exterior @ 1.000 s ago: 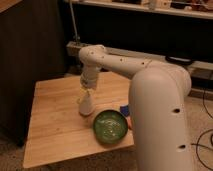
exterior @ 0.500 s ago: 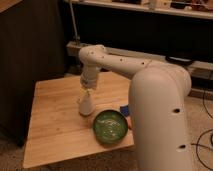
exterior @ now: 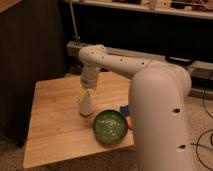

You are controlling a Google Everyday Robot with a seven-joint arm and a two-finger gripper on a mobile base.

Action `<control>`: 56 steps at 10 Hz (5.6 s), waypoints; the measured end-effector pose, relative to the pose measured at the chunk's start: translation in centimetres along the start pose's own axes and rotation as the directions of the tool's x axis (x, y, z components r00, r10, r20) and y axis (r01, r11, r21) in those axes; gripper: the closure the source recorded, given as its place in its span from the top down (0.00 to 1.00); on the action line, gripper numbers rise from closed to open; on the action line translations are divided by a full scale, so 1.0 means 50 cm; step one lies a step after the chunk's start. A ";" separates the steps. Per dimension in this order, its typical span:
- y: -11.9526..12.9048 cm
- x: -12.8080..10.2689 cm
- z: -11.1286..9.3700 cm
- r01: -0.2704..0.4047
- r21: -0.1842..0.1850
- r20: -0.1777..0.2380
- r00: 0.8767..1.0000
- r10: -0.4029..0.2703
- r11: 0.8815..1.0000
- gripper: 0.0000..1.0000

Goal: Push the ceramic bowl across the table

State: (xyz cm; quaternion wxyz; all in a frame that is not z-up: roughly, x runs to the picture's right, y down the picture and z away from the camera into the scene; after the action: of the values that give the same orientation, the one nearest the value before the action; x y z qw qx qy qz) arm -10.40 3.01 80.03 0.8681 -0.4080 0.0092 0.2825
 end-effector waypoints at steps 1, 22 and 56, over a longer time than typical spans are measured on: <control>0.000 0.000 0.000 0.000 0.000 0.000 1.000 0.000 1.000 0.80; 0.095 0.131 -0.346 0.070 0.218 0.115 0.989 -0.097 0.973 0.38; -0.046 0.337 0.204 -0.342 0.051 -0.129 0.929 0.346 0.938 0.38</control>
State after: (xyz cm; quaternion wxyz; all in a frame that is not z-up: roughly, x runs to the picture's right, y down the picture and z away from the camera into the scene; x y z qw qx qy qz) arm 2.68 17.27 84.30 0.8081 -0.4063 0.1438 0.4016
